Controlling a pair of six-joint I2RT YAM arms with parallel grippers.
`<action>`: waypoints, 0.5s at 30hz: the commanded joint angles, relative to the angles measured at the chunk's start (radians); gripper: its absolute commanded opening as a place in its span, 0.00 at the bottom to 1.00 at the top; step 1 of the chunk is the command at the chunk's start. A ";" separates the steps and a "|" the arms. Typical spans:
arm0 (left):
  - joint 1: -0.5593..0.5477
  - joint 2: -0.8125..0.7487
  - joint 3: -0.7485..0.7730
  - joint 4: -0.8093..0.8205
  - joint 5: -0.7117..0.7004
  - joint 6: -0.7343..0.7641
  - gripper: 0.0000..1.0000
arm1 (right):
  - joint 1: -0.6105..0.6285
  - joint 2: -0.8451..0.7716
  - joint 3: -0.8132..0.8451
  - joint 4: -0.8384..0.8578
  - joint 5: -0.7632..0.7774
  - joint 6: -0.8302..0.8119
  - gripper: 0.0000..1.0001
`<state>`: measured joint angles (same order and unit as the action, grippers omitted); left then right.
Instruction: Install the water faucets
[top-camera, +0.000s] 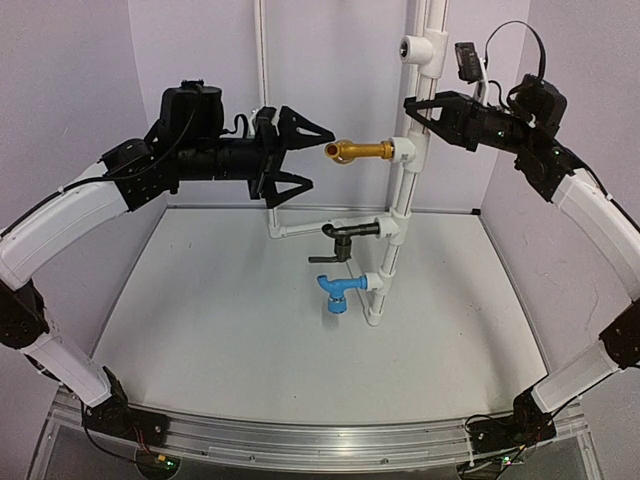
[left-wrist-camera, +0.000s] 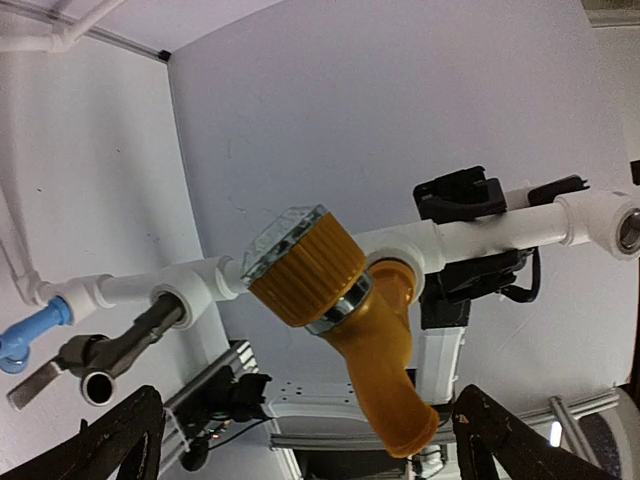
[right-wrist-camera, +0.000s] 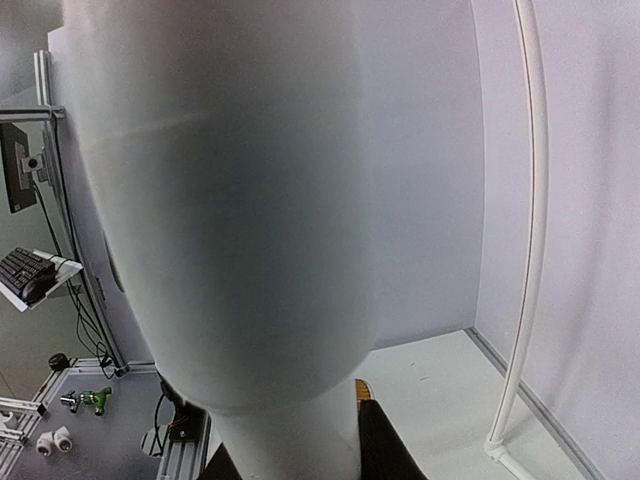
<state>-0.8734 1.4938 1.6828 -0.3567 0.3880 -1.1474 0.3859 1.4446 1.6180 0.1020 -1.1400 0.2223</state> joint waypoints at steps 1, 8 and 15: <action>0.001 0.027 0.024 0.231 0.152 -0.195 1.00 | -0.002 0.048 -0.011 -0.203 0.013 0.122 0.28; 0.000 0.135 0.107 0.261 0.215 -0.221 0.95 | 0.010 0.050 -0.007 -0.207 0.010 0.119 0.30; 0.001 0.201 0.166 0.246 0.227 -0.167 0.82 | 0.014 0.028 -0.022 -0.211 0.003 0.118 0.29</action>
<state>-0.8742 1.6881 1.7854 -0.1474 0.5869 -1.3411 0.3943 1.4510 1.6314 0.0776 -1.1393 0.2443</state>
